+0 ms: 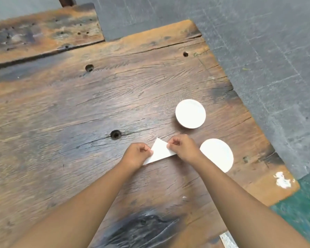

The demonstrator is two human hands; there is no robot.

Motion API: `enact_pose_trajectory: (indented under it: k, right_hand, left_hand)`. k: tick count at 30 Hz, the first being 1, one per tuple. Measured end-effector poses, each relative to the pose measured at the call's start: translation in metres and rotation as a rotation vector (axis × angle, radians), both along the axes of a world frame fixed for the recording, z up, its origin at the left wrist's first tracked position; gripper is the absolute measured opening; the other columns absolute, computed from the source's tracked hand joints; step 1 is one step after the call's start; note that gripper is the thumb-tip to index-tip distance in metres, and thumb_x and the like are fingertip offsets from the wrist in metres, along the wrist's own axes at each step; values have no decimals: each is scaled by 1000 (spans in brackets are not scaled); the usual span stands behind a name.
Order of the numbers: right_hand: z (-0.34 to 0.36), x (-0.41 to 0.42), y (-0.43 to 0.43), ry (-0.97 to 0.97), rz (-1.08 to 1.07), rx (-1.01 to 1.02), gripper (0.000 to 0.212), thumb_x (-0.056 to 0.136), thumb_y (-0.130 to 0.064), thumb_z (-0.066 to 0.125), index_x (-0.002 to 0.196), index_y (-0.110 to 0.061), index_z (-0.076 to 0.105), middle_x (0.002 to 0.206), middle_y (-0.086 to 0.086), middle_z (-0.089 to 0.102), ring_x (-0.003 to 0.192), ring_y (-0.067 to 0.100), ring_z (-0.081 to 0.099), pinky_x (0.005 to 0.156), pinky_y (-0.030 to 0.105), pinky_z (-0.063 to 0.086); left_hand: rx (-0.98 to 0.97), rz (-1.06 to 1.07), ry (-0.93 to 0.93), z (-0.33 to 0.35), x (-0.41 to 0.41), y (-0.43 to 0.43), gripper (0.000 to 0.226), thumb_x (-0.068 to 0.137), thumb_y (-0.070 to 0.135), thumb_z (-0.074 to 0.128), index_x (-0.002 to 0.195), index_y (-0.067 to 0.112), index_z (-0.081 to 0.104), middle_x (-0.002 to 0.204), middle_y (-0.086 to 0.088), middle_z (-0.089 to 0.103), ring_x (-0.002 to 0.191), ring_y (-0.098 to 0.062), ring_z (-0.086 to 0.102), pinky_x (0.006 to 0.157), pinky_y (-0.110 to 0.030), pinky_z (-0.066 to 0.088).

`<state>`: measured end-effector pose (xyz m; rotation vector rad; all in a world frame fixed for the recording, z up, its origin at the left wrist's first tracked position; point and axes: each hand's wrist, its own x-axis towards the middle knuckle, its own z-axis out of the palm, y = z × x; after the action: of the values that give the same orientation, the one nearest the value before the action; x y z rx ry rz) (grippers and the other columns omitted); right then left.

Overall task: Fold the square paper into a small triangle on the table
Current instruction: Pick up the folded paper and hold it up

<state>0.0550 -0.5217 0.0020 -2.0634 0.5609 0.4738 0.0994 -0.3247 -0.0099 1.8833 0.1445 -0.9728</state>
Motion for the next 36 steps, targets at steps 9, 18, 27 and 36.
enact_pose_trajectory:
  k: [9, 18, 27, 36]
  right_hand:
    - [-21, 0, -4, 43, -15, -75, 11, 85, -18, 69, 75, -22, 71, 73, 0, 68, 68, 12, 58, 65, 29, 43]
    - [-26, 0, 2, 37, 12, -171, 11, 83, -21, 70, 75, -21, 63, 66, -9, 60, 65, 10, 56, 58, 25, 39]
    - [-29, 2, 8, 20, 71, -273, 9, 83, -19, 67, 75, -20, 62, 68, -10, 57, 76, 19, 58, 67, 34, 47]
    - [-32, 3, 9, 31, 77, -323, 9, 84, -21, 66, 78, -20, 59, 78, -6, 59, 83, 22, 56, 64, 31, 35]
  left_hand:
    - [93, 17, -58, -22, -1, -8, 14, 84, 19, 77, 71, 22, 71, 54, 15, 59, 49, 2, 50, 52, -16, 38]
    - [281, -29, -188, -18, -6, -15, 13, 86, 18, 74, 78, 12, 66, 65, -5, 71, 52, -18, 69, 51, -26, 53]
    - [355, -114, -242, -21, -6, -15, 18, 85, 22, 74, 75, 13, 63, 64, 0, 68, 64, -26, 69, 69, -44, 58]
    - [469, -254, -333, -25, -7, -9, 35, 87, 36, 71, 65, 22, 49, 68, 0, 63, 69, -23, 60, 57, -33, 46]
